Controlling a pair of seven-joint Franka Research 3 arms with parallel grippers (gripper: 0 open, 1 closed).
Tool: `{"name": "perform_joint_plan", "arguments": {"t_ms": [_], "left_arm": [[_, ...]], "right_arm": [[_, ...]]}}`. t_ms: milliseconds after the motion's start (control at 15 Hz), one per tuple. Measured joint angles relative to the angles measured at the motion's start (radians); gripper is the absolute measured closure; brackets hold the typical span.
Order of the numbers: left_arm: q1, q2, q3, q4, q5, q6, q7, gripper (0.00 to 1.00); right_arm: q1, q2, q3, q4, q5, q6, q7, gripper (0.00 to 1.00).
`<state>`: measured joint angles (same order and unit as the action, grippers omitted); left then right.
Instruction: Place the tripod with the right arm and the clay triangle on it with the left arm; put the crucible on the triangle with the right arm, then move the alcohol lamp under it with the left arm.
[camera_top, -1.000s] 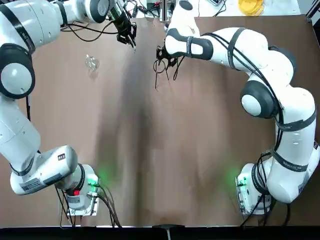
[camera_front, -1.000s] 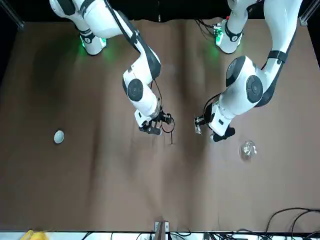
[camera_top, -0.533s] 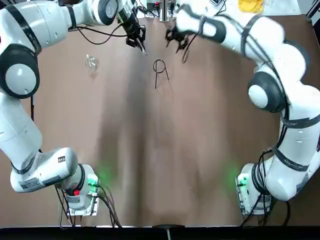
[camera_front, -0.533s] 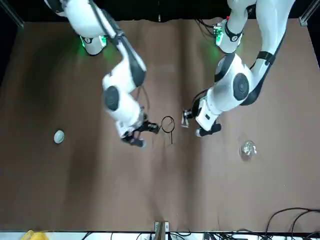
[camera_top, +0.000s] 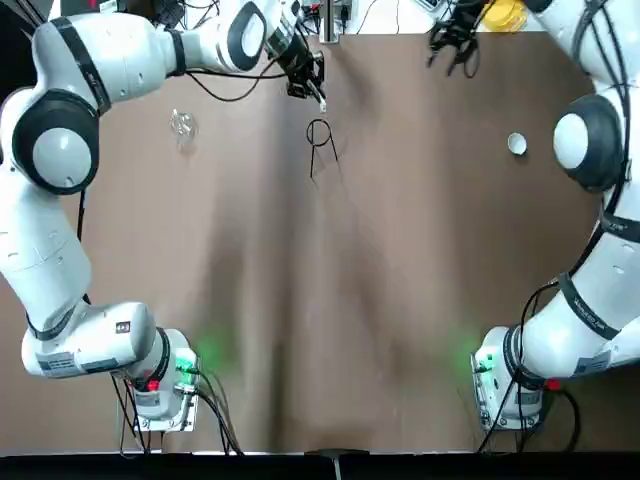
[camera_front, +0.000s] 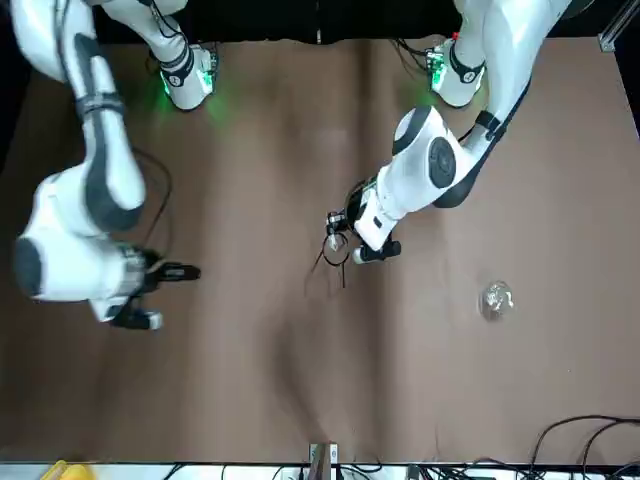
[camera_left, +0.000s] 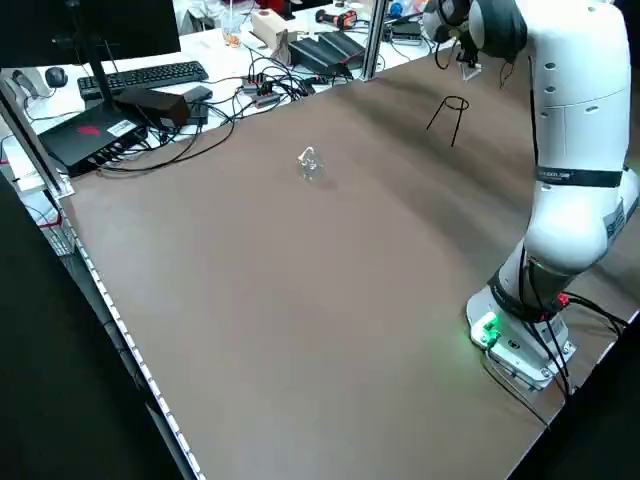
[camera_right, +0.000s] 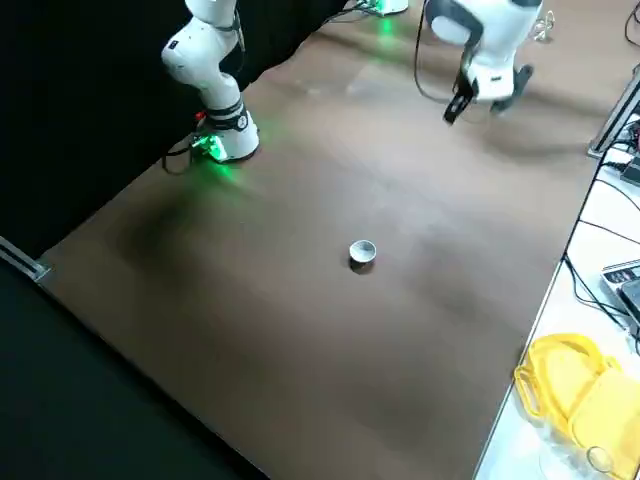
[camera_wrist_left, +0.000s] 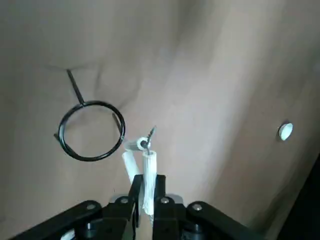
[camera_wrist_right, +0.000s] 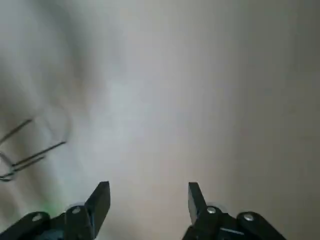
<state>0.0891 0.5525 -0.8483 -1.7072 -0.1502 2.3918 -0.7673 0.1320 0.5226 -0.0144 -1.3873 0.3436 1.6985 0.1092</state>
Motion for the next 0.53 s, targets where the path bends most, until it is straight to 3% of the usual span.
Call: {"name": "perform_joint_plan", "arguments": {"t_ms": [200, 533], "left_arm": [[-0.018, 0.033, 0.001, -0.011, 0.000, 0.002, 0.000, 0.88], [-0.033, 0.061, 0.001, -0.013, 0.000, 0.017, 0.002, 0.88]], "right_arm": [[-0.151, 0.005, -0.001, -0.027, -0.145, -0.013, -0.206, 0.29], [-0.260, 0.027, -0.001, -0.059, -0.181, 0.045, -0.394, 0.29]]}}
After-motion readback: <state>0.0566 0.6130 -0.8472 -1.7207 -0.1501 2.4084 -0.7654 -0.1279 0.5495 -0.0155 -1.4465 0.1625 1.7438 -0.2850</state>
